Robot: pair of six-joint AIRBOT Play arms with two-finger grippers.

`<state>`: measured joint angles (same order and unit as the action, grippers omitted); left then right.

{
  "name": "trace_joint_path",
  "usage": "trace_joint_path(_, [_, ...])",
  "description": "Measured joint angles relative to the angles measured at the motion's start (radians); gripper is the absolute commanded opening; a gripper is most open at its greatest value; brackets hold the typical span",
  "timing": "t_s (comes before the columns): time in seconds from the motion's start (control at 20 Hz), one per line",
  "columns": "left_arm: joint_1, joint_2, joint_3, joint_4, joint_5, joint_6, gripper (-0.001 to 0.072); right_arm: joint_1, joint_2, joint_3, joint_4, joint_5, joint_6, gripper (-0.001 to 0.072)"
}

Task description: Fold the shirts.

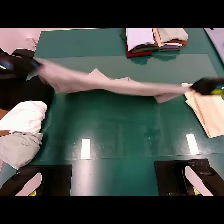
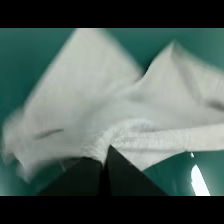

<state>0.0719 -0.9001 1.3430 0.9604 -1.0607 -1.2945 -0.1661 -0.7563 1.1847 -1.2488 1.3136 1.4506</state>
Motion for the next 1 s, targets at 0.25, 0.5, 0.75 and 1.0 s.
trace_joint_path(0.25, [0.000, 0.174, 0.362, 0.011, 0.003, -0.043, 0.0021, -0.055, 0.055, 0.399, 0.000, 0.013, -0.001, 0.0012])
trace_joint_path(0.5, [0.000, 0.222, 0.558, 0.023, 0.000, -0.107, 0.0021, -0.134, 0.013, 0.719, 0.003, 0.114, -0.001, 0.0011])
trace_joint_path(0.75, [0.000, 0.119, 0.594, 0.029, -0.129, -0.142, 0.0021, -0.166, -0.088, 0.797, 0.034, 0.229, -0.001, 0.0012])
trace_joint_path(1.0, [-0.001, -0.095, 0.426, 0.035, -0.236, -0.148, 0.0021, -0.111, -0.225, 0.604, 0.041, 0.257, 0.000, 0.0011])
